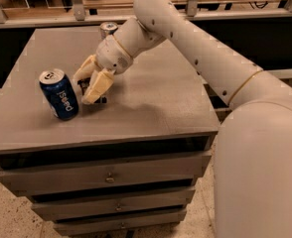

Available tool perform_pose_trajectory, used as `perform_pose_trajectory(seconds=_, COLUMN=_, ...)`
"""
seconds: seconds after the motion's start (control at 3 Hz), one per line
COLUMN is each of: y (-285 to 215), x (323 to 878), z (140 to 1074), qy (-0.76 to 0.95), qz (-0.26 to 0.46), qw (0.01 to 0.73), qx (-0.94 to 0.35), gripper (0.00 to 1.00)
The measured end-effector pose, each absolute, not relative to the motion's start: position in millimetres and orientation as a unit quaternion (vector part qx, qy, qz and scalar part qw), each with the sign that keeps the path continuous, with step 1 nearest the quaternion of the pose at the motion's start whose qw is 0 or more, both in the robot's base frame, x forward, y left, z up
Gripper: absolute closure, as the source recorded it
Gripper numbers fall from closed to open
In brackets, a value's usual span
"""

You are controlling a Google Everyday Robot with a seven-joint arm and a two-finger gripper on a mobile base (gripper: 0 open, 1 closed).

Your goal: Move rxbar chocolate near pepsi can

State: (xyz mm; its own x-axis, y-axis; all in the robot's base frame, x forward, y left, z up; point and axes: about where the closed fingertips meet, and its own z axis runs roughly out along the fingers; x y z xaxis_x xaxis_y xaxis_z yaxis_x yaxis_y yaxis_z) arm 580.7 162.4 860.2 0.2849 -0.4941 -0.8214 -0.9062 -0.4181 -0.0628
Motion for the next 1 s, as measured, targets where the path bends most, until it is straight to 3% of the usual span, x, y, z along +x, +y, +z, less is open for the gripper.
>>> perform_pose_trajectory(seconds=0.67, y=168.0, x=578.5, z=857.5, qy=0.461, qz=0.38, qw=0.271, qx=-0.754, gripper=0.0)
perform_pose_trajectory(seconds=1.0, y=162.1, x=577.0, z=859.1, qy=0.468, qz=0.376, qw=0.271, qx=-0.752, gripper=0.0)
